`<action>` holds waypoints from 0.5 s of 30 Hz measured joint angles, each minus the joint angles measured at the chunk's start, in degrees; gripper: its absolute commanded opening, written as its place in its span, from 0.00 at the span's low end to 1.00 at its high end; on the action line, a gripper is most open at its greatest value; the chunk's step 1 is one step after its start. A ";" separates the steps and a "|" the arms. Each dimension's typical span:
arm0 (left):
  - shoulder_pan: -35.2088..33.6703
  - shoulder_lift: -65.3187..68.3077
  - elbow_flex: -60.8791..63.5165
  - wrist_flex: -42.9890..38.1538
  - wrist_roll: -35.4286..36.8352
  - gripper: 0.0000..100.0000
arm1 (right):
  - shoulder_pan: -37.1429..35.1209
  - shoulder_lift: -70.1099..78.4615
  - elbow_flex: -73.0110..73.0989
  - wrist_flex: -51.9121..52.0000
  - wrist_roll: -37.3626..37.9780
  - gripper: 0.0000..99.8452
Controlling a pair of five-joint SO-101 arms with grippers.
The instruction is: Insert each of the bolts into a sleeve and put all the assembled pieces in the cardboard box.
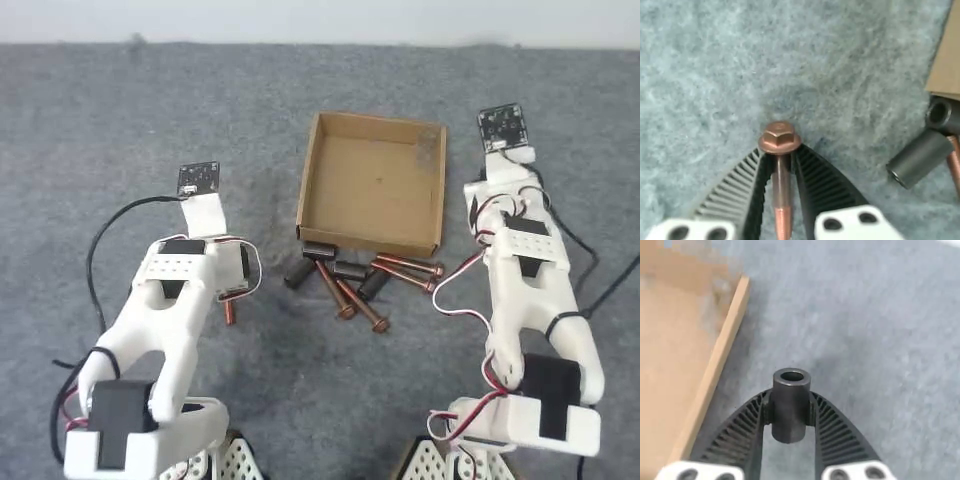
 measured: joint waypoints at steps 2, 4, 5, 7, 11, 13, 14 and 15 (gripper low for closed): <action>0.00 0.00 0.00 0.00 0.00 0.01 | 0.00 0.00 0.00 -2.55 0.00 0.01; 0.00 0.00 0.00 0.00 0.00 0.01 | 0.00 0.26 0.26 -6.77 0.00 0.01; 0.00 0.00 0.00 0.00 0.00 0.01 | 0.00 1.14 0.26 -9.76 0.00 0.01; 0.00 0.00 0.00 0.00 0.00 0.01 | -0.26 4.22 0.53 -17.05 0.00 0.01; 0.00 0.00 0.00 0.00 0.00 0.01 | -1.76 12.66 0.53 -34.11 0.00 0.01; 0.00 0.00 0.00 0.00 0.00 0.01 | -2.55 16.44 0.53 -42.20 0.00 0.01; 0.00 0.00 0.00 0.00 0.00 0.01 | -2.81 18.20 0.53 -45.54 0.00 0.01; 0.00 0.00 0.00 0.00 0.00 0.01 | -3.25 19.78 0.53 -48.00 0.00 0.01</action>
